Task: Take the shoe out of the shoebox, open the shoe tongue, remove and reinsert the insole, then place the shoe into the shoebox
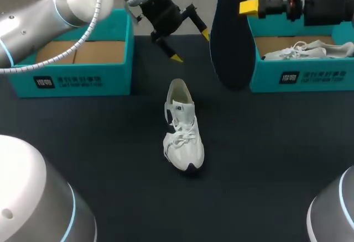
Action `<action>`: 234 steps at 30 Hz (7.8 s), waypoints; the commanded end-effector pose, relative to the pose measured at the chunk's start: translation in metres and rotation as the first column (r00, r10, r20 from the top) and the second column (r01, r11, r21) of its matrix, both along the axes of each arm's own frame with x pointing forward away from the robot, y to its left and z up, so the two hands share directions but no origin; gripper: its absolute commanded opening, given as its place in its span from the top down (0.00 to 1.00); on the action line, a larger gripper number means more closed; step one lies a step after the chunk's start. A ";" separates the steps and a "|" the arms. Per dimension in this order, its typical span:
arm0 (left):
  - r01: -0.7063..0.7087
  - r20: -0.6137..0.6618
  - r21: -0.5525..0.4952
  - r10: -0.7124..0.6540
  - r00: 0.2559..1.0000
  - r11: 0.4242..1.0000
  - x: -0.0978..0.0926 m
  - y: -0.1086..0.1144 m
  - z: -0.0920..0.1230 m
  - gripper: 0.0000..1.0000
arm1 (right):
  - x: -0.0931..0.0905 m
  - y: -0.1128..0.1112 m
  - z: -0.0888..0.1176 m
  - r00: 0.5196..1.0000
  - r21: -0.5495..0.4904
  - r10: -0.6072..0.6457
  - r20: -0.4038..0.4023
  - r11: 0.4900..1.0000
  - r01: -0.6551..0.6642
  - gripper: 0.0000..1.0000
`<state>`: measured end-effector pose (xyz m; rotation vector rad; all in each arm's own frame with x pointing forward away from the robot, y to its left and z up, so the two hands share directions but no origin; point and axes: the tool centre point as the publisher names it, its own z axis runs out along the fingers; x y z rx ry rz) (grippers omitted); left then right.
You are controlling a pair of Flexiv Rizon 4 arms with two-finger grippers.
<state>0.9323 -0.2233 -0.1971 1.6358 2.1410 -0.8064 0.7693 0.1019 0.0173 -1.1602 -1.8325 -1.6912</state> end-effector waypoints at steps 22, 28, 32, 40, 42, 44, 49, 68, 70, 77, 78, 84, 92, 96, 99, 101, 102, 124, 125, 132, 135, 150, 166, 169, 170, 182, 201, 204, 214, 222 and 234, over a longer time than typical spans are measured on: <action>0.065 0.212 -0.347 0.011 0.977 0.936 0.005 0.017 0.075 0.00 | 0.078 -0.021 -0.015 0.970 0.039 -0.012 -0.244 0.999 0.022 1.00; 0.108 0.278 -0.437 0.019 0.960 0.893 0.003 0.014 0.085 0.00 | 0.107 -0.029 -0.034 0.930 0.073 -0.028 -0.366 0.996 0.058 1.00; 0.132 0.305 -0.486 0.026 0.952 0.864 0.001 0.011 0.091 0.00 | 0.124 -0.027 -0.045 0.899 0.088 -0.019 -0.437 0.994 0.064 1.00; 0.191 0.367 -0.590 0.050 0.929 0.784 -0.003 0.010 0.110 0.00 | 0.148 -0.022 -0.066 0.793 0.145 -0.001 -0.609 0.983 0.112 1.00; 0.200 0.367 -0.598 0.043 0.929 0.776 -0.003 0.006 0.112 0.00 | 0.154 -0.019 -0.070 0.776 0.152 0.000 -0.631 0.981 0.124 1.00; 0.208 0.368 -0.605 0.038 0.929 0.768 -0.003 0.004 0.114 0.00 | 0.161 -0.017 -0.071 0.768 0.150 -0.012 -0.640 0.979 0.140 1.00; 0.220 0.366 -0.634 0.037 0.930 0.742 -0.008 0.002 0.115 0.00 | 0.175 -0.008 -0.076 0.753 0.120 -0.045 -0.657 0.979 0.164 1.00; 0.250 0.366 -0.716 0.045 0.929 0.652 -0.018 -0.001 0.114 0.22 | 0.194 0.026 -0.095 0.710 0.120 -0.039 -0.703 0.978 0.172 1.00; 0.250 0.367 -0.719 0.048 0.929 0.649 -0.018 0.000 0.114 0.40 | 0.191 0.029 -0.095 0.707 0.122 -0.033 -0.706 0.978 0.167 1.00; 0.244 0.364 -0.733 0.063 0.929 0.635 -0.017 -0.002 0.113 0.54 | 0.188 0.033 -0.093 0.711 0.126 -0.025 -0.703 0.979 0.158 1.00; 0.242 0.362 -0.736 0.065 0.930 0.632 -0.017 -0.002 0.113 0.55 | 0.188 0.033 -0.092 0.712 0.126 -0.025 -0.702 0.979 0.159 1.00; 0.241 0.363 -0.741 0.071 0.929 0.627 -0.017 -0.003 0.113 0.62 | 0.183 0.039 -0.096 0.709 0.120 -0.020 -0.705 0.982 0.147 1.00; 0.238 0.356 -0.743 0.068 0.932 0.625 -0.018 -0.002 0.113 1.00 | 0.179 0.039 -0.098 0.703 0.116 -0.019 -0.711 0.983 0.143 1.00; 0.239 0.355 -0.745 0.065 0.933 0.623 -0.017 -0.003 0.113 1.00 | 0.177 0.040 -0.096 0.711 0.123 -0.012 -0.703 0.983 0.138 1.00; 0.241 0.351 -0.746 0.060 0.934 0.620 -0.016 -0.005 0.113 1.00 | 0.176 0.042 -0.094 0.727 0.138 -0.010 -0.687 0.980 0.144 1.00; 0.240 0.349 -0.747 0.059 0.935 0.620 -0.016 -0.006 0.113 1.00 | 0.176 0.042 -0.093 0.734 0.142 -0.012 -0.679 0.979 0.146 0.26; 0.238 0.348 -0.748 0.060 0.935 0.620 -0.015 -0.006 0.113 1.00 | 0.176 0.041 -0.092 0.741 0.143 -0.015 -0.672 0.978 0.150 0.00; 0.200 0.348 -0.754 0.122 0.929 0.626 0.034 -0.027 0.113 1.00 | 0.141 -0.011 -0.078 0.800 0.159 0.028 -0.600 0.984 0.085 0.00; 0.199 0.348 -0.752 0.123 0.929 0.628 0.034 -0.026 0.114 1.00 | 0.139 -0.015 -0.076 0.804 0.154 0.025 -0.594 0.985 0.083 0.00; 0.187 0.329 -0.756 0.117 0.937 0.627 0.032 -0.022 0.111 1.00 | 0.133 -0.028 -0.069 0.831 0.143 0.012 -0.556 0.986 0.081 0.00; 0.188 0.333 -0.759 0.123 0.935 0.623 0.033 -0.023 0.111 1.00 | 0.133 -0.028 -0.069 0.831 0.143 0.012 -0.556 0.986 0.081 0.00; 0.183 0.319 -0.740 0.098 0.943 0.647 0.038 -0.026 0.113 1.00 | 0.133 -0.028 -0.069 0.831 0.143 0.012 -0.556 0.986 0.081 0.00; 0.183 0.319 -0.740 0.098 0.943 0.647 0.038 -0.026 0.113 1.00 | 0.133 -0.028 -0.069 0.831 0.143 0.012 -0.556 0.986 0.081 0.00; 0.183 0.319 -0.740 0.098 0.943 0.647 0.038 -0.026 0.113 1.00 | 0.133 -0.028 -0.069 0.831 0.143 0.012 -0.556 0.986 0.081 0.00; 0.183 0.319 -0.740 0.098 0.943 0.647 0.038 -0.026 0.113 1.00 | 0.133 -0.028 -0.069 0.831 0.143 0.012 -0.556 0.986 0.081 0.00; 0.183 0.319 -0.740 0.098 0.943 0.647 0.038 -0.026 0.113 1.00 | 0.133 -0.028 -0.069 0.831 0.143 0.012 -0.556 0.986 0.081 0.00; 0.183 0.319 -0.740 0.098 0.943 0.647 0.038 -0.026 0.113 1.00 | 0.106 -0.078 -0.081 0.836 0.096 -0.002 -0.549 0.993 0.066 0.00; 0.183 0.319 -0.740 0.098 0.943 0.647 0.038 -0.026 0.113 1.00 | 0.109 -0.084 -0.084 0.831 0.097 -0.020 -0.556 0.991 0.089 0.00; 0.191 0.319 -0.748 0.091 0.943 0.636 0.036 -0.026 0.116 1.00 | 0.109 -0.084 -0.084 0.831 0.097 -0.020 -0.556 0.991 0.089 0.00; 0.209 0.312 -0.752 0.058 0.948 0.626 0.009 -0.020 0.125 1.00 | 0.109 -0.084 -0.084 0.831 0.097 -0.020 -0.556 0.991 0.089 0.00; -0.379 -0.388 -0.688 0.128 0.913 0.619 -0.001 -0.010 0.130 1.00 | 0.109 -0.084 -0.084 0.831 0.097 -0.020 -0.556 0.991 0.089 0.00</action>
